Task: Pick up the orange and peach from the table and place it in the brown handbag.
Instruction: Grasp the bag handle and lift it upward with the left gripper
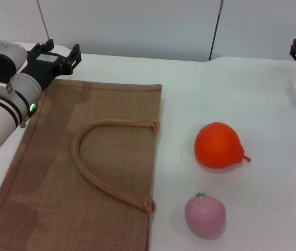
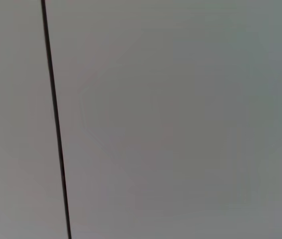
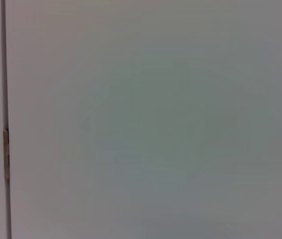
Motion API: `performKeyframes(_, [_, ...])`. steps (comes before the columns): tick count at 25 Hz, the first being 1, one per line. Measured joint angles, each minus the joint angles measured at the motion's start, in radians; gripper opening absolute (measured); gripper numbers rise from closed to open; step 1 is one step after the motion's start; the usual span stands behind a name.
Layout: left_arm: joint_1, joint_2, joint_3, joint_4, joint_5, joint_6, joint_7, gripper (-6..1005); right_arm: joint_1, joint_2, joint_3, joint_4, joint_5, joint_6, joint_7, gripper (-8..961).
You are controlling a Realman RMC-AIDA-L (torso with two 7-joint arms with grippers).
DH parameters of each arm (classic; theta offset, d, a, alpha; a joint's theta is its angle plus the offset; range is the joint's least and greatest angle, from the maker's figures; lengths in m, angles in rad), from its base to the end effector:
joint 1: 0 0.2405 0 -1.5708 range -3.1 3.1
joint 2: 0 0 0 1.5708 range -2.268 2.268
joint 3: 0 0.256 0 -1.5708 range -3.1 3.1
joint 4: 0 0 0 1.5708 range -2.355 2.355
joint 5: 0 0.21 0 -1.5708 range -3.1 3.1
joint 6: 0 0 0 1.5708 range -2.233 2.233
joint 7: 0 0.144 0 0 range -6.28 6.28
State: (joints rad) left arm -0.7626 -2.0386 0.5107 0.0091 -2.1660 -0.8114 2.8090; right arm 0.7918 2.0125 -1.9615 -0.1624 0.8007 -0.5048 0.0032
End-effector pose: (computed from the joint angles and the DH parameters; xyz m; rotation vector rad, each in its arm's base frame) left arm -0.2952 0.4279 -0.0040 -1.7468 -0.6294 -0.5402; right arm 0.2897 0.4550 -0.0007 -1.6600 0.7105 0.3572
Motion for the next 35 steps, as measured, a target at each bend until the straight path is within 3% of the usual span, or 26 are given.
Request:
performKeyframes(15, [0.006, 0.0, 0.0, -0.001, -0.027, -0.013, -0.004, 692, -0.005, 0.0, 0.001, 0.0, 0.0, 0.0, 0.001, 679])
performKeyframes(21, [0.049, 0.001, 0.015, -0.002, -0.005, -0.181, -0.059, 691, -0.008, 0.0, 0.001, 0.002, 0.0, 0.0, 0.001, 679])
performKeyframes(27, [0.057, 0.014, 0.085, 0.044, 0.18, -0.202, -0.308, 691, -0.013, 0.0, 0.001, 0.031, 0.0, 0.002, 0.0, 678])
performKeyframes(35, [0.122, 0.008, 0.133, 0.366, 0.596, -0.221, -0.774, 691, -0.015, -0.002, 0.001, 0.03, 0.0, 0.002, 0.002, 678])
